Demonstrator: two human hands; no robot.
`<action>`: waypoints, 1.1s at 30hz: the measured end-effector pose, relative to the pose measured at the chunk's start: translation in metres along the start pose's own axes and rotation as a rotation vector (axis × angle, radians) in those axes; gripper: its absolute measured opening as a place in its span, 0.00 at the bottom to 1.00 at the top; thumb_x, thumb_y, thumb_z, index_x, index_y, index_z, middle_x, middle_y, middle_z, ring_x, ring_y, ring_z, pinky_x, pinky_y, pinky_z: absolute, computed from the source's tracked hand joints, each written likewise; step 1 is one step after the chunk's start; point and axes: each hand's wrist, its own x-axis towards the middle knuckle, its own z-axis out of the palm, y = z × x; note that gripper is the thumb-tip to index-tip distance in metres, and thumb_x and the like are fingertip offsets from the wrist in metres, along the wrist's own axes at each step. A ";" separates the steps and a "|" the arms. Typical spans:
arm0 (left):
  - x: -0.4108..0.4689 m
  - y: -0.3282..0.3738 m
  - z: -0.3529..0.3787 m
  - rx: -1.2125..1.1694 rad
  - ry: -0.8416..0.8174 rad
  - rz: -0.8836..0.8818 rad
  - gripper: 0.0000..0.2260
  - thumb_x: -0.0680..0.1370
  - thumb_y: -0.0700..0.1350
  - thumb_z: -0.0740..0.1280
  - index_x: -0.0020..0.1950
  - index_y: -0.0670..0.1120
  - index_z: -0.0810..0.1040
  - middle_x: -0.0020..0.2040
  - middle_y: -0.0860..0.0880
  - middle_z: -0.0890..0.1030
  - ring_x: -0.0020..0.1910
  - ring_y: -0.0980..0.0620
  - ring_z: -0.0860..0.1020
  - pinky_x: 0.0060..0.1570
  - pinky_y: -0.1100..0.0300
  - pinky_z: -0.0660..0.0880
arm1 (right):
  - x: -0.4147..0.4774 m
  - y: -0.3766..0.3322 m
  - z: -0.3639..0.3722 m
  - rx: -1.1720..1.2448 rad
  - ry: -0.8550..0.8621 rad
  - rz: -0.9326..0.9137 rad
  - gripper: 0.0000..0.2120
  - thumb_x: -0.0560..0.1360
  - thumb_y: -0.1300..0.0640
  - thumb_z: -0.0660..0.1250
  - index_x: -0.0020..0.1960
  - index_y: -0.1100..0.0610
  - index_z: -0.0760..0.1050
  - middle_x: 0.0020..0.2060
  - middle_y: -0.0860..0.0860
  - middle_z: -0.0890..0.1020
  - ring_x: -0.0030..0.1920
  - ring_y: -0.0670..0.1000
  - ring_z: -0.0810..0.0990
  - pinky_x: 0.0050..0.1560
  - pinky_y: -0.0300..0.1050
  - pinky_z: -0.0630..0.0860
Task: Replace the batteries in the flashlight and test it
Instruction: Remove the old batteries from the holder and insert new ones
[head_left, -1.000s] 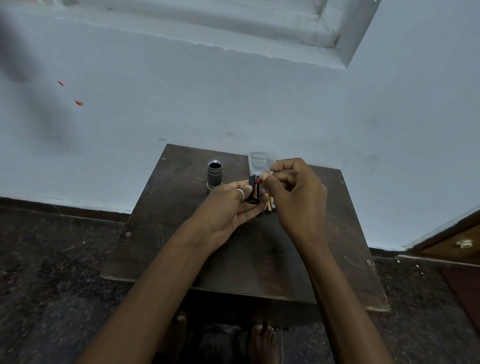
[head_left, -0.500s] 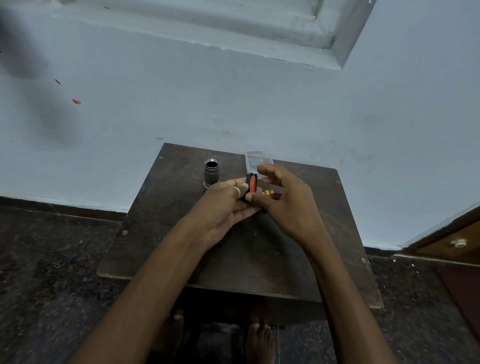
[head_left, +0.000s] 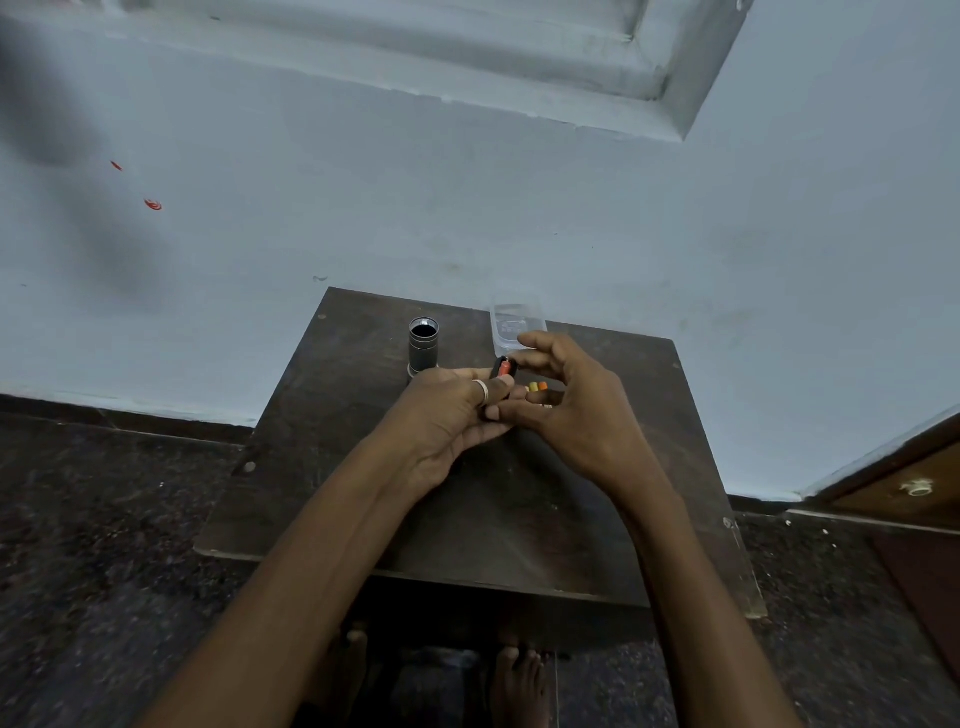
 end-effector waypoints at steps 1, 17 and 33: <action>-0.001 0.000 0.000 -0.001 -0.003 0.004 0.09 0.80 0.36 0.65 0.58 0.35 0.79 0.52 0.40 0.85 0.42 0.54 0.85 0.38 0.64 0.80 | 0.000 0.000 0.000 0.008 0.003 0.001 0.36 0.65 0.56 0.82 0.70 0.51 0.72 0.59 0.43 0.82 0.51 0.37 0.82 0.53 0.28 0.77; -0.015 -0.012 0.006 0.306 0.060 0.275 0.11 0.75 0.36 0.72 0.51 0.51 0.84 0.45 0.51 0.87 0.51 0.52 0.84 0.52 0.55 0.82 | 0.003 0.000 0.007 0.361 0.098 0.271 0.12 0.68 0.49 0.77 0.47 0.55 0.84 0.39 0.56 0.88 0.44 0.59 0.88 0.52 0.63 0.83; -0.012 -0.004 -0.029 0.850 0.745 0.516 0.35 0.67 0.58 0.78 0.67 0.46 0.68 0.65 0.47 0.70 0.62 0.48 0.73 0.59 0.53 0.72 | 0.008 -0.014 -0.005 1.260 0.319 0.663 0.03 0.77 0.65 0.69 0.45 0.63 0.80 0.36 0.54 0.84 0.38 0.47 0.83 0.44 0.39 0.84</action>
